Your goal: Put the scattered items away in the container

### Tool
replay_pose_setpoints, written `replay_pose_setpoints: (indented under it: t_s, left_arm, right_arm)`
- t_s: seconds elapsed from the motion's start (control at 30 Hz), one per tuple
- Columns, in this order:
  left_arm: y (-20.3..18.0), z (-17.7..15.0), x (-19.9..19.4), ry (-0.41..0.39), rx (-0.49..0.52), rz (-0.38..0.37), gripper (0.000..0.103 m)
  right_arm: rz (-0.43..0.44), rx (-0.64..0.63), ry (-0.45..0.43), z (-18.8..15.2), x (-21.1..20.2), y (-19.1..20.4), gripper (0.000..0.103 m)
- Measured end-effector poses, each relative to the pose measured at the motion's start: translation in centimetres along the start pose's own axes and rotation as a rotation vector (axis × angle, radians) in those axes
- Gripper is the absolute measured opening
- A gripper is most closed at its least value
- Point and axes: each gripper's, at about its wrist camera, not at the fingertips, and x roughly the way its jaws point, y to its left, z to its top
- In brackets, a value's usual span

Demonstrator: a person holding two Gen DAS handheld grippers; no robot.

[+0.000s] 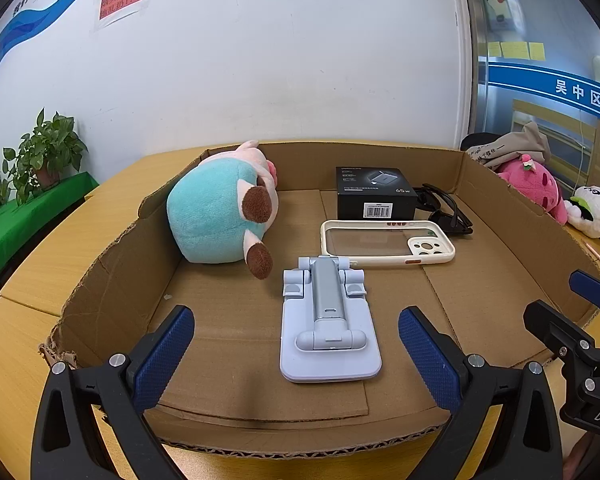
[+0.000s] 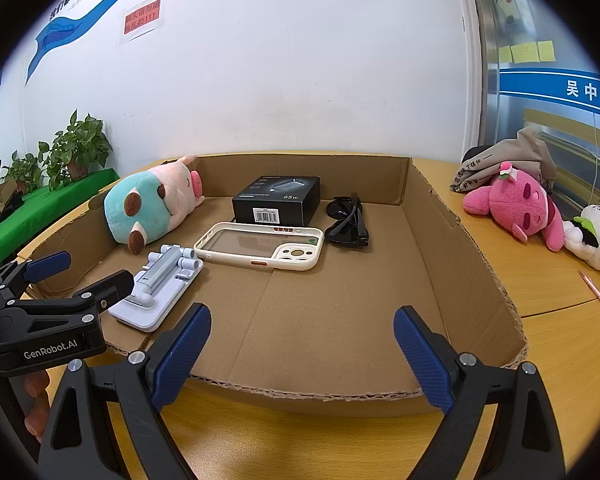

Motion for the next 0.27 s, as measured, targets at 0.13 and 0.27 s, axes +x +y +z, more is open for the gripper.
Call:
replay_pose_setpoints:
  t_s: [0.13,0.27]
  left_arm:
    - [0.02,0.0,0.05,0.0,0.0,0.0,0.103]
    - [0.01,0.0,0.11,0.002,0.0,0.0,0.103]
  right_arm:
    - [0.0,0.0,0.0,0.01,0.02,-0.01,0.092]
    - [0.0,0.0,0.0,0.01,0.02,0.0,0.093]
